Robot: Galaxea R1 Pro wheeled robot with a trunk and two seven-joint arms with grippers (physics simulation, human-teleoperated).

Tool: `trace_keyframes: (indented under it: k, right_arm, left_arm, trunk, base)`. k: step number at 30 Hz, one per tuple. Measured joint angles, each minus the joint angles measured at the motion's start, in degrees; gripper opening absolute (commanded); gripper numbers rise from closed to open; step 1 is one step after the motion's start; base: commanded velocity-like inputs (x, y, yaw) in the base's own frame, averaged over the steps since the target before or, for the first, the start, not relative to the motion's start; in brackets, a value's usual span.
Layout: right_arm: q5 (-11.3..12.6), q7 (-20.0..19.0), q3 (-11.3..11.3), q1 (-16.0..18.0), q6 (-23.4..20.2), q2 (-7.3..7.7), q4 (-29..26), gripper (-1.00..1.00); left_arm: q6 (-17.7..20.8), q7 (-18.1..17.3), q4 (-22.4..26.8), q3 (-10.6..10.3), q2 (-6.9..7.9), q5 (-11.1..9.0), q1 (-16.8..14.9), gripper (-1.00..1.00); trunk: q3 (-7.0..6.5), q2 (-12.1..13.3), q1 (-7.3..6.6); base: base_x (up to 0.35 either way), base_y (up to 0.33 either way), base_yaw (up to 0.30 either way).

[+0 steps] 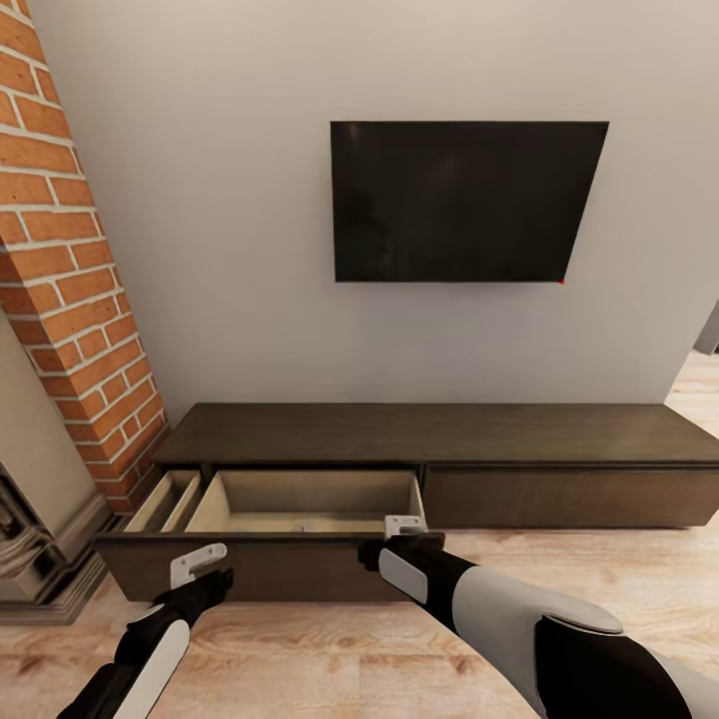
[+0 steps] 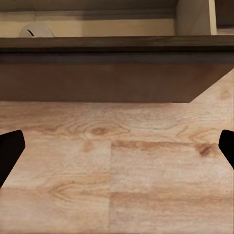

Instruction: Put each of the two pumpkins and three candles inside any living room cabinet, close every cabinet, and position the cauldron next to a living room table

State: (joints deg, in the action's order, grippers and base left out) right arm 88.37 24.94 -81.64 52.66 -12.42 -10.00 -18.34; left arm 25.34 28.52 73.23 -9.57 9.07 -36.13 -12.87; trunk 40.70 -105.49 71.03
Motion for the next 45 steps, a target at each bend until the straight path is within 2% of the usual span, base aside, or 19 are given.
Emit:
trace_keyframes:
  k: [11, 15, 19, 23, 32, 37, 45]
  right_arm:
    - [-0.2, -0.1, -0.1, 0.0, 0.5, 0.0, -0.1, 1.0]
    - [-4.4, -0.4, -0.9, 0.0, 2.3, 0.0, 0.0, 1.0]
    - [-5.8, -0.5, -1.2, 0.0, 3.8, 0.0, 0.4, 1.0]
    - [-5.9, -0.6, -1.2, -0.1, 3.7, 0.0, 0.7, 1.0]
    - [-5.4, -0.5, -1.1, -0.1, -0.1, 0.0, 1.1, 1.0]
    - [-5.3, -0.5, -1.1, -0.1, -0.6, 0.0, 1.3, 1.0]
    - [-5.2, -0.5, -1.1, -0.2, -0.8, 0.0, 1.5, 1.0]
  left_arm:
    - [0.0, -0.5, 0.0, -0.2, 0.42, 0.7, -1.6, 1.0]
    - [0.0, -3.1, -0.2, -0.3, 0.28, 1.5, -1.8, 1.0]
    - [0.0, -4.6, -0.3, -0.4, 0.22, 2.6, -1.8, 1.0]
    - [0.0, -4.8, -0.6, -0.3, 0.11, 3.3, -1.8, 1.0]
    - [0.0, -4.9, -0.8, -0.9, 0.0, 3.7, -1.8, 1.0]
    - [0.0, -4.9, -0.8, -1.8, 0.0, 3.7, -1.8, 1.0]
    - [0.0, -4.8, -0.8, -1.9, 0.38, 3.8, -1.8, 1.0]
  trunk:
    - [1.97, -4.4, 2.42]
    - [2.69, -6.0, 3.3]
    - [3.41, -7.6, 4.17]
    - [4.13, -9.2, 5.05]
    - [5.75, -12.8, 7.03]
    - [6.64, -14.8, 8.13]
    - [8.08, -18.1, 9.89]
  base:
    - [0.0, 0.0, 0.0]
    - [0.0, 0.0, 0.0]
    - [0.0, 0.0, 0.0]
    - [0.0, 0.0, 0.0]
    - [0.0, 0.0, 0.0]
    - [0.0, 0.0, 0.0]
    - [0.0, 0.0, 0.0]
